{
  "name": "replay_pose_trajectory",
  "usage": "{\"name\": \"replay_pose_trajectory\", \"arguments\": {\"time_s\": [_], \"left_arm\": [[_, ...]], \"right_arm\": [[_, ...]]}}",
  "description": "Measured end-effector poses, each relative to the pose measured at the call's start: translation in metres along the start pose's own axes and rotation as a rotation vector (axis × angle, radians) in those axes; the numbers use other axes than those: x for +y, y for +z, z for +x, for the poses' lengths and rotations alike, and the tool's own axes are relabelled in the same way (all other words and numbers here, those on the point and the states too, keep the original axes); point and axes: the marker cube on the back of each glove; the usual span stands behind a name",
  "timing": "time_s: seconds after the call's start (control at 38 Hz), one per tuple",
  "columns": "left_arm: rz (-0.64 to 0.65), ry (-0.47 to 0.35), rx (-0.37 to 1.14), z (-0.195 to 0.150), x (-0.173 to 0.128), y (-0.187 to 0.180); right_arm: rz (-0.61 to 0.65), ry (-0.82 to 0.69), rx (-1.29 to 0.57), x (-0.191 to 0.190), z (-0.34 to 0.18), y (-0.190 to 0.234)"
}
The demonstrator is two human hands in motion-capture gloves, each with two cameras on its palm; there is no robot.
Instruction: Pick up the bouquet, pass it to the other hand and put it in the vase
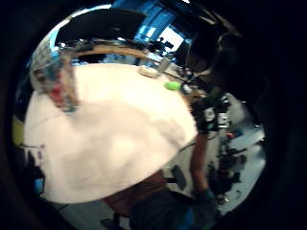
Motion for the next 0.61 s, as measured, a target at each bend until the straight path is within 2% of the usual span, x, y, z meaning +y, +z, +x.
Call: {"name": "replay_pose_trajectory", "arguments": {"time_s": [0.08, 0.18, 0.37, 0.61], "left_arm": [[-0.061, -0.053, 0.196, -0.007, -0.020, 0.009], [-0.114, -0.097, 0.329, -0.010, -0.044, 0.017], [-0.185, -0.161, 0.441, -0.016, -0.072, 0.031], [-0.285, -0.187, 0.501, -0.017, -0.091, 0.060]], "right_arm": [[-0.024, -0.012, -0.081, 0.001, -0.006, 0.012], [-0.039, -0.030, -0.144, 0.004, -0.015, 0.024], [-0.072, -0.037, -0.226, 0.013, -0.029, 0.044], [-0.141, -0.001, -0.332, 0.029, -0.048, 0.074]]}}
